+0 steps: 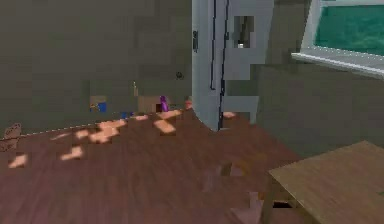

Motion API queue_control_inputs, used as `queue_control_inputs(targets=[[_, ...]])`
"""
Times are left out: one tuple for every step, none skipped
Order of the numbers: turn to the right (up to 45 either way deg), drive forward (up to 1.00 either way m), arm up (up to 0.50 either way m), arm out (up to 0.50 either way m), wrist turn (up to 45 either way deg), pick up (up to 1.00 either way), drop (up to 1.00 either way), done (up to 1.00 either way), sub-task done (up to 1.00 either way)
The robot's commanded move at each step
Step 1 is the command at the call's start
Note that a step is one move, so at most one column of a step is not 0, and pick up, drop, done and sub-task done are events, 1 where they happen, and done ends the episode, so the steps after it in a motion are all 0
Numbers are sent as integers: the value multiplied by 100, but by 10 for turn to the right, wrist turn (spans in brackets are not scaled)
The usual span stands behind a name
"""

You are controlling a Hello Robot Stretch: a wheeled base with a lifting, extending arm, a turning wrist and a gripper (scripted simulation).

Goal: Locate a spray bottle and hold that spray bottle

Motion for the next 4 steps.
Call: queue_control_inputs(targets=[[450, 0, 0, 0, 0, 0, 0, 0, 0], [300, 0, 0, 0, 0, 0, 0, 0, 0], [0, 35, 0, 0, 0, 0, 0, 0, 0], [-450, 0, 0, 0, 0, 0, 0, 0, 0]])
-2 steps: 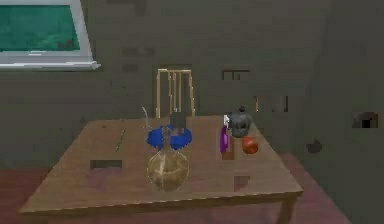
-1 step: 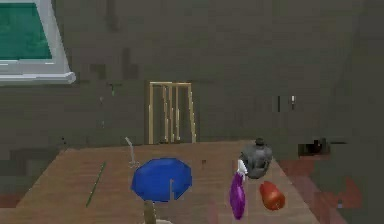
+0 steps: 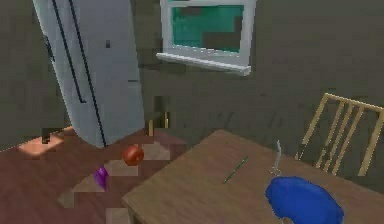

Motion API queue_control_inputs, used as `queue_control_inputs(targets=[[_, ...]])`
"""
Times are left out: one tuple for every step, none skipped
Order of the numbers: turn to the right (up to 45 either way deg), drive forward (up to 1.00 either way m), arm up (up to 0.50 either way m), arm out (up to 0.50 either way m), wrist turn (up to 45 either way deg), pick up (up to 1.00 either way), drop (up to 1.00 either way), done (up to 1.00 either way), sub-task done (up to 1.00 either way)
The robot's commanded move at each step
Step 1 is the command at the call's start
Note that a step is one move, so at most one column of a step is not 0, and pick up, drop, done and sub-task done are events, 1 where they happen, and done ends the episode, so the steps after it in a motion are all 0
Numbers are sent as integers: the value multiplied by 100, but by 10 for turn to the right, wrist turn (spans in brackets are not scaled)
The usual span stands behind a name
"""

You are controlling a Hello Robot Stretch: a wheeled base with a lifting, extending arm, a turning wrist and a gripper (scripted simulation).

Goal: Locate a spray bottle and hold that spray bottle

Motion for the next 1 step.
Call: queue_control_inputs(targets=[[-240, 0, 0, 0, 0, 0, 0, 0, 0]])
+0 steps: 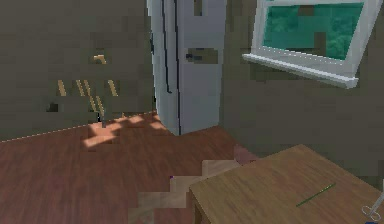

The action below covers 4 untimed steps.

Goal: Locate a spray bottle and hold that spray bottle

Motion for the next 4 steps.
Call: queue_control_inputs(targets=[[0, 0, 50, 0, 0, 0, 0, 0, 0], [0, 0, 32, 0, 0, 0, 0, 0, 0], [0, 0, 0, 24, 0, 0, 0, 0, 0], [0, 0, 0, 0, 450, 0, 0, 0, 0]])
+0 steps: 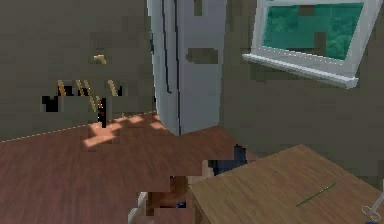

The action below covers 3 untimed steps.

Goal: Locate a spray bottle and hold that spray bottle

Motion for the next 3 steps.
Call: queue_control_inputs(targets=[[0, 0, 0, 0, 450, 0, 0, 0, 0], [0, 0, 0, 0, 450, 0, 0, 0, 0], [0, 0, 0, 0, 270, 0, 0, 0, 0]])
